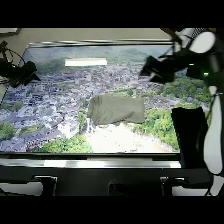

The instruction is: Fold the clothes and pants, and hang the long-sleeved shirts on hangers.

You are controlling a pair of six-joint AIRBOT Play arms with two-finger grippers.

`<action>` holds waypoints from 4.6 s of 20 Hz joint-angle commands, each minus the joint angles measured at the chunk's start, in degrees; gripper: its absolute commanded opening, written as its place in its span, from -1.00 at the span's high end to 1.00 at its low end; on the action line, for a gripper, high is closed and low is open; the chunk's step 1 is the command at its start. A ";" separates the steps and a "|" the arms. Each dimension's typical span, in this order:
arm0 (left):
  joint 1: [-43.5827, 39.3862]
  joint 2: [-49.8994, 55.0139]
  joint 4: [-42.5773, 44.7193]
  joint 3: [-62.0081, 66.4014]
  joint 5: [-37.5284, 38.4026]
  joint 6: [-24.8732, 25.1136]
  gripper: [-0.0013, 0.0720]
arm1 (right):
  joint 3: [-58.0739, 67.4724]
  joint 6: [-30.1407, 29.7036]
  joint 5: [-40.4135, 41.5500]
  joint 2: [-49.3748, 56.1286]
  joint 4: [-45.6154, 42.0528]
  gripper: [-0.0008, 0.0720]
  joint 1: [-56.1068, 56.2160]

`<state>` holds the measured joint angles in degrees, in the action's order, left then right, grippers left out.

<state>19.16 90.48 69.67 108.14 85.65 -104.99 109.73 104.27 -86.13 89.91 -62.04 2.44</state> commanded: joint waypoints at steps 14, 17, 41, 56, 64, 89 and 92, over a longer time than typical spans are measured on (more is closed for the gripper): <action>0.04 0.04 0.04 -0.02 -0.02 3.21 0.92 | -42.23 -28.92 24.94 9.22 25.90 -0.44 -9.60; 0.04 0.04 0.04 -0.02 -0.04 3.23 0.92 | -42.25 -28.55 28.74 10.40 26.05 -0.24 -6.45; 0.04 1.25 0.04 -0.02 -0.11 3.21 0.92 | -1.01 35.60 25.00 -0.66 -1.14 0.89 -25.16; 0.04 1.57 0.02 -0.02 1.46 3.23 0.92 | -1.03 62.40 -5.40 -7.06 -30.14 0.89 -25.16; 0.07 1.57 0.02 -0.02 4.48 4.55 0.92 | -1.20 52.74 -19.91 -10.29 -41.64 0.89 -25.14; 0.04 1.55 0.02 -0.02 4.79 4.72 0.92 | -49.94 48.81 -20.28 -24.20 -52.94 0.85 -24.98; 0.04 1.55 0.02 -0.02 4.83 4.74 0.92 | -51.06 49.07 -19.58 -24.20 -54.77 -0.18 -24.98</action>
<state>19.16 92.03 69.69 108.14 90.54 -100.27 60.10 153.03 -106.32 65.82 -115.50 -22.59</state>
